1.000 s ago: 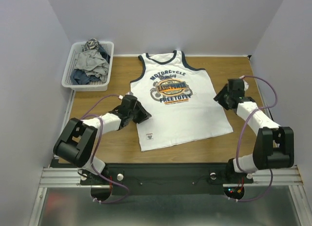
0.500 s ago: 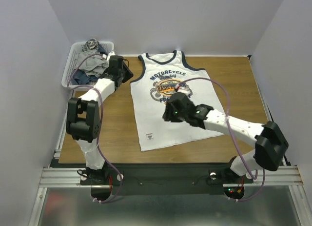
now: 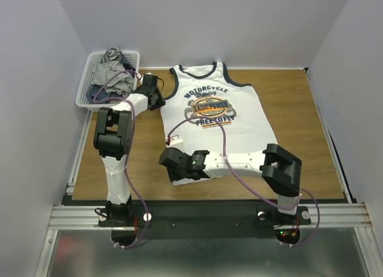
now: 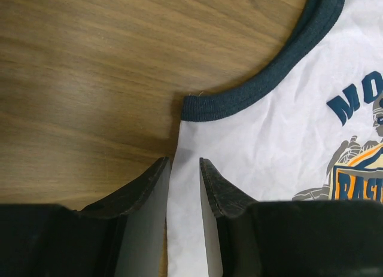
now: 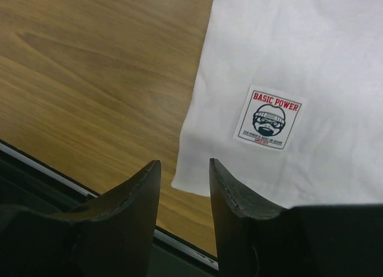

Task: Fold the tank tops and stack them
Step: Flatten the tank top out, then fold the tank top

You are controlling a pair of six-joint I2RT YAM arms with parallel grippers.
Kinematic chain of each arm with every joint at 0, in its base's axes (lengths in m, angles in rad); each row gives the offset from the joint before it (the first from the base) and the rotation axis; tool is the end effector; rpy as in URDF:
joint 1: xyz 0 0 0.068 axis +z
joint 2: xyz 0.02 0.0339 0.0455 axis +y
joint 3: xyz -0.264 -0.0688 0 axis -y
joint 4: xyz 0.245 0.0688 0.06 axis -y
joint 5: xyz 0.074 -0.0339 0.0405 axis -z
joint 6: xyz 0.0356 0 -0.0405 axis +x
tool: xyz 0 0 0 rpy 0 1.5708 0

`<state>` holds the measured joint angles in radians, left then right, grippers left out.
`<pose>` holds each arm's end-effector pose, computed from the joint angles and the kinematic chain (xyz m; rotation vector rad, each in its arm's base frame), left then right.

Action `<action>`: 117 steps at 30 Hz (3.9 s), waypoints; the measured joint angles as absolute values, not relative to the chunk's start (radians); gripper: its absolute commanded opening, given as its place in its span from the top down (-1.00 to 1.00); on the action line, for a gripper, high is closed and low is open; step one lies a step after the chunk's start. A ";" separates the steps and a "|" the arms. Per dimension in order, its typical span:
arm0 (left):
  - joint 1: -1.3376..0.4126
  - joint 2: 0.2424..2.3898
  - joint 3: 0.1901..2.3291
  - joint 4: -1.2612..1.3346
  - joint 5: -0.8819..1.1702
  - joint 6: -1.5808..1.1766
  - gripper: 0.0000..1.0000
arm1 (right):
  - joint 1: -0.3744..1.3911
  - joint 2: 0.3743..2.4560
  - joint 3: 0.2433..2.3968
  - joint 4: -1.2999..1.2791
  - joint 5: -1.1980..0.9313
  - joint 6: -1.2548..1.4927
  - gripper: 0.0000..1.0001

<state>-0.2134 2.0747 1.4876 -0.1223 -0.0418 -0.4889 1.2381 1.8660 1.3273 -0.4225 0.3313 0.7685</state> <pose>0.4575 -0.0976 0.1876 -0.3377 2.2750 -0.3183 0.1414 0.3738 0.2036 -0.4552 2.4697 0.4399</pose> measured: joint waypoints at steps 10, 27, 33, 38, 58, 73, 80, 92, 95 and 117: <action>-0.209 2.075 1.488 -0.126 -0.042 -0.472 0.23 | 1.306 1.949 1.393 -0.497 0.397 0.783 0.12; -0.201 2.065 1.475 -0.115 -0.042 -0.482 0.23 | 1.333 2.011 1.412 -0.540 0.440 0.791 0.99; -0.201 2.005 1.406 -0.099 -0.044 -0.506 0.23 | 1.333 1.932 1.333 -0.547 0.440 0.791 0.99; -0.201 1.984 1.370 -0.073 -0.044 -0.521 0.23 | 1.333 1.846 1.295 -0.553 0.436 0.791 0.99; -0.201 2.033 1.350 -0.012 -0.028 -0.543 0.22 | 1.333 1.758 1.259 -0.555 0.408 0.809 0.99; -0.219 2.047 1.359 0.012 -0.069 -0.543 0.23 | 1.333 1.675 1.194 -0.560 0.400 0.825 0.99; -0.229 2.062 1.374 0.014 -0.085 -0.544 0.73 | 1.333 1.659 1.194 -0.561 0.400 0.833 0.99; -0.236 2.024 1.343 0.002 -0.155 -0.571 1.00 | 1.341 1.668 1.181 -0.541 0.329 0.813 0.99; -0.236 1.969 1.335 -0.023 -0.204 -0.579 1.00 | 1.371 1.718 1.202 -0.520 0.290 0.802 0.99; -0.268 1.976 1.457 -0.136 -0.276 -0.611 1.00 | 1.354 1.627 1.196 -0.437 0.253 0.789 0.99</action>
<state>-0.2680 1.9759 1.4574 -0.1356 -0.2764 -0.6109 1.3544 1.6268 1.1957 -0.4366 0.2535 0.7891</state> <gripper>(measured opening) 0.017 0.020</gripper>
